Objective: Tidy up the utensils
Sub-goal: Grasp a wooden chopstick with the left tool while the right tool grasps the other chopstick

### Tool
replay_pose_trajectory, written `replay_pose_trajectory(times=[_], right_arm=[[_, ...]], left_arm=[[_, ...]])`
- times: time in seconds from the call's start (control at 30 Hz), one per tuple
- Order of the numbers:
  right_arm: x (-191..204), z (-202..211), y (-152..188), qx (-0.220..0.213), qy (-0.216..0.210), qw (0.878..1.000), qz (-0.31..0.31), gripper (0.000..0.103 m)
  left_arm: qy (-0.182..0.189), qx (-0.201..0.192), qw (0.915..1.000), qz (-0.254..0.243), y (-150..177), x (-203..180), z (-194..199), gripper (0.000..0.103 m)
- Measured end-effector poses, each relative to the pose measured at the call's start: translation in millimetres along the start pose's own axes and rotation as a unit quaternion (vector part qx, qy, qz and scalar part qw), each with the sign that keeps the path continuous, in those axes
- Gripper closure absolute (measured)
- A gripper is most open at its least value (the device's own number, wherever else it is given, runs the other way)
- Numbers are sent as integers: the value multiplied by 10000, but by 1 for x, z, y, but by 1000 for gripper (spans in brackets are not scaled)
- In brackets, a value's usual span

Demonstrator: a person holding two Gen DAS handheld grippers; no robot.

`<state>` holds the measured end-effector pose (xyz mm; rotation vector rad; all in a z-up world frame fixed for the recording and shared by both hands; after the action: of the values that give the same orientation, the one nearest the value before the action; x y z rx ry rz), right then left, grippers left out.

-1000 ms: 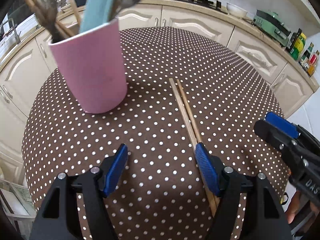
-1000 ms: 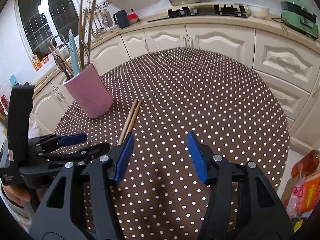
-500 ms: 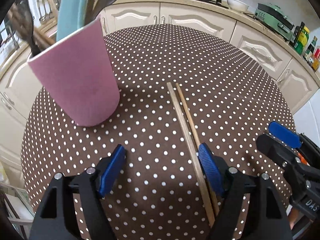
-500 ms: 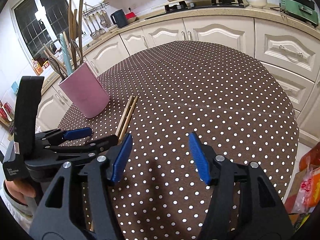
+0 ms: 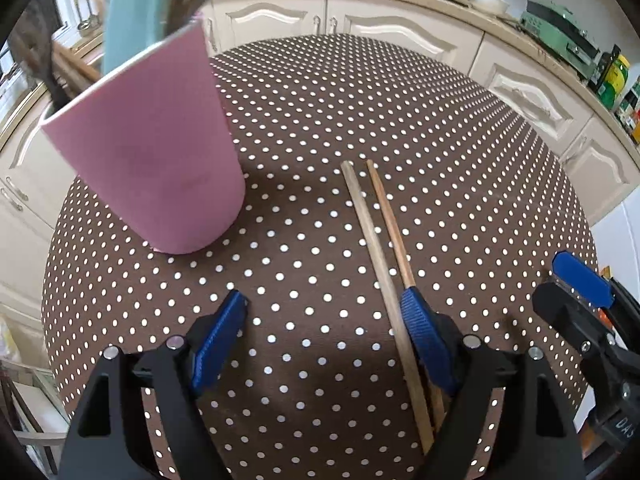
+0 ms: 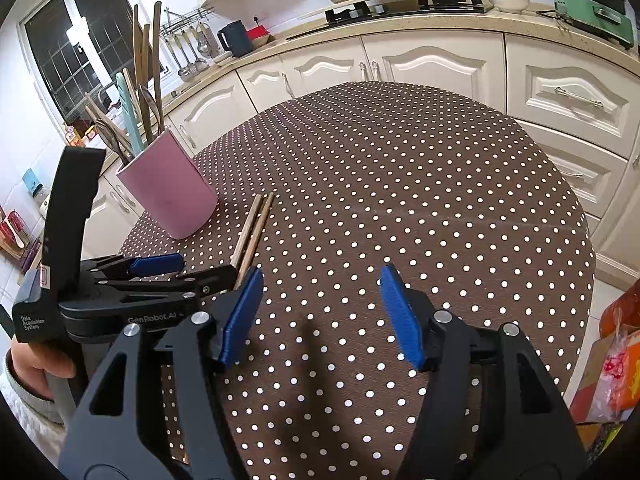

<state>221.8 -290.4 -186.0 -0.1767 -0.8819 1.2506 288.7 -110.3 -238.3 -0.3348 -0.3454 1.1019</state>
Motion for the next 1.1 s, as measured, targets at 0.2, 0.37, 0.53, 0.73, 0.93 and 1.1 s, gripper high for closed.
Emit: replay_pose_trajectory(times=[0.2, 0.37, 0.53, 0.73, 0.93, 1.1], right_arm=[[5, -2, -1, 43, 54, 10000, 32, 42], [19, -7, 1, 110, 134, 9997, 156, 42], [38, -21, 7, 355, 431, 9975, 422, 42], [60, -43, 13, 767, 742, 9916, 725, 42], [80, -69, 15, 1156, 1181, 9803, 1079, 42], [91, -86, 9, 1411, 1280, 9757, 1080, 43]], left_arm=[[-10, -98, 10000, 6, -1, 0, 0, 62], [175, -108, 9992, 353, 11, 21, 5, 94], [487, -162, 9969, 593, 26, 29, 14, 96], [573, -264, 9963, 578, 48, 35, 25, 98], [407, -288, 9978, 446, 70, 41, 37, 98], [344, -210, 9985, 377, 81, 51, 42, 98]])
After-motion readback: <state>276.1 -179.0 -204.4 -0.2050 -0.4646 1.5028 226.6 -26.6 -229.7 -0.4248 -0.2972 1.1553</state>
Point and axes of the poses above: each gripper's, at about its wrist camera, not at the fingertips, and z roughly against the way its jaws point, x to its left, y to its underside, the point moved 4 cm from there along -z, roughly the way its jaws point, and after that the axes turned 14 degrees about -z, right-handed, at the moved point
